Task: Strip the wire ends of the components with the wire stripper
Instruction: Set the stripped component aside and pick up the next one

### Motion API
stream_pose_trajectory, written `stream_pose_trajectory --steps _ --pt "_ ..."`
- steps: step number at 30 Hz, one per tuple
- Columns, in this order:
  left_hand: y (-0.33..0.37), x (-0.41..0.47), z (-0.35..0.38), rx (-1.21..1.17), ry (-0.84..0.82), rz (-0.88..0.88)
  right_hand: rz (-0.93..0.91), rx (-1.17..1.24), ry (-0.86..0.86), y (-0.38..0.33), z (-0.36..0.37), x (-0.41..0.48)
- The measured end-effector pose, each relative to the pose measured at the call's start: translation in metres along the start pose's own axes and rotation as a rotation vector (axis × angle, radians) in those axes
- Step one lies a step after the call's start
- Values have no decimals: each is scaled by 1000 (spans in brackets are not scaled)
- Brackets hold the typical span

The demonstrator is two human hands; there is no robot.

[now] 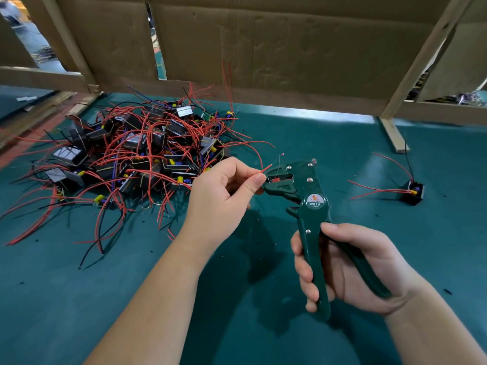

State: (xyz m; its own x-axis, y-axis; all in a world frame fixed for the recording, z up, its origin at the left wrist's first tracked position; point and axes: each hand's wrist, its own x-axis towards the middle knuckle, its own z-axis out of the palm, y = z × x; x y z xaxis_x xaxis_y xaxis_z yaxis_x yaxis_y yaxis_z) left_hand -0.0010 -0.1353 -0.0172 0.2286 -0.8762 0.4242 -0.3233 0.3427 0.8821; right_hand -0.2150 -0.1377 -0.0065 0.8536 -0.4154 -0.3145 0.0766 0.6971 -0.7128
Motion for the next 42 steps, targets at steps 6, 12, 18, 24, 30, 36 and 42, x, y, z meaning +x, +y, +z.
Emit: stream_pose_trajectory --steps 6,12,18,24,30,36,42 --pt "-5 3 -8 -71 -134 -85 -46 -17 177 0 9 4" --pt "-13 2 -2 11 -203 -143 -93 -34 356 -4 6 3" --pt "-15 9 -21 78 -97 -216 -371 84 370 -22 -16 -17" --pt "1 -3 5 -89 -256 -292 -393 54 130 2 -1 8" --pt "9 -8 12 -101 -483 -302 -378 37 130 6 7 20" --pt "7 -5 -6 -87 -562 -438 -552 91 349 -10 -15 4" --pt "9 4 -4 -348 -187 -584 -631 154 444 -27 -33 -20"
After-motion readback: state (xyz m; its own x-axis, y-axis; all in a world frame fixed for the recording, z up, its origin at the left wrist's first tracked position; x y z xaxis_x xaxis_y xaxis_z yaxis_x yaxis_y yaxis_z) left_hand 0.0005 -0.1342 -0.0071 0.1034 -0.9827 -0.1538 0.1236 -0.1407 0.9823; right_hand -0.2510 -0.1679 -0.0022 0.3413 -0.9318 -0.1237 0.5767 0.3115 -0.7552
